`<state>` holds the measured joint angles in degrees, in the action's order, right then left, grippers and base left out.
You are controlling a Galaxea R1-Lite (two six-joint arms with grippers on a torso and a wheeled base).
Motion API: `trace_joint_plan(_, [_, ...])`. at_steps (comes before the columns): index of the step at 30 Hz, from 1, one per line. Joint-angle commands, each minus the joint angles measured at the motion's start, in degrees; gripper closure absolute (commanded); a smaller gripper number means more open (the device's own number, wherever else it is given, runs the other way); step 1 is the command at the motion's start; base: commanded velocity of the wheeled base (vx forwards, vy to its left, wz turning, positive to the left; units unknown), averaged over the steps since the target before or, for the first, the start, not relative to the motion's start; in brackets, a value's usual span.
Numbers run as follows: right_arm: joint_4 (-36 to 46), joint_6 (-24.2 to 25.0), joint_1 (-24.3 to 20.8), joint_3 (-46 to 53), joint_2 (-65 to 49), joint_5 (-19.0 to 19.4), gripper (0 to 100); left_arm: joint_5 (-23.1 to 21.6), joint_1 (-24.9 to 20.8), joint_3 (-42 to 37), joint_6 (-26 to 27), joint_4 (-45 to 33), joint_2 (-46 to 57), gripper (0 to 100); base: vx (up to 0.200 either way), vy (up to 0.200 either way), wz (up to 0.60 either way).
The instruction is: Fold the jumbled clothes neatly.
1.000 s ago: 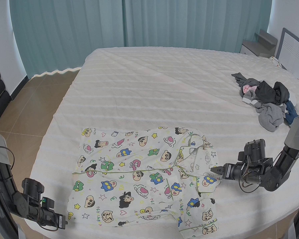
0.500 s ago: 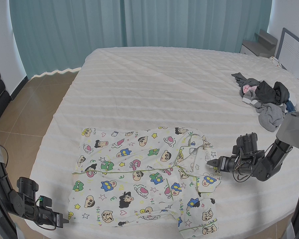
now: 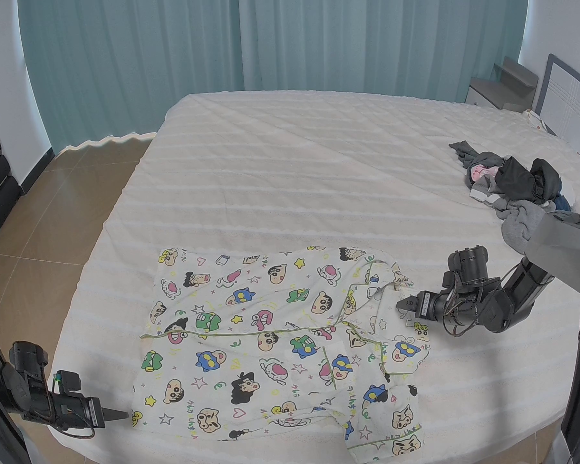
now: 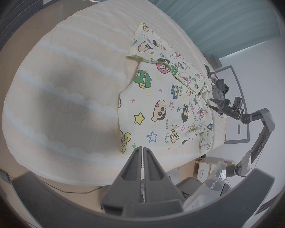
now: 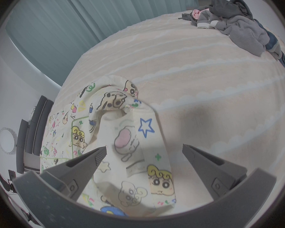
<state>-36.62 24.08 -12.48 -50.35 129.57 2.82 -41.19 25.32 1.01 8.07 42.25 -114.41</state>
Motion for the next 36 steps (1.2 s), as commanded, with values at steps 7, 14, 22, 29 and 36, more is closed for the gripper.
trace_joint_plan(7, [3.1,0.1,-0.2,-5.0,3.9,0.4,100,-1.1,1.0,-0.8,0.8,0.1,-2.6,100,0.0,0.0,0.0])
trace_joint_plan(14, [3.0,0.2,0.6,-3.5,2.1,0.5,100,-1.1,1.0,-0.8,0.8,0.1,-2.7,100,0.0,0.0,0.0])
trace_joint_plan(22, [2.9,0.2,3.1,0.9,-0.8,0.5,100,-1.1,1.0,-0.8,0.9,-0.1,-2.7,100,0.0,0.0,0.0])
trace_joint_plan(29, [2.9,0.1,4.7,4.6,-3.5,0.4,100,-1.1,1.0,-0.8,0.9,-0.1,-2.7,100,0.0,0.0,0.0])
trace_joint_plan(36, [2.8,-0.7,8.9,8.0,-4.8,0.3,100,-1.1,1.0,-0.8,0.9,-0.2,-2.7,100,0.0,0.0,0.0])
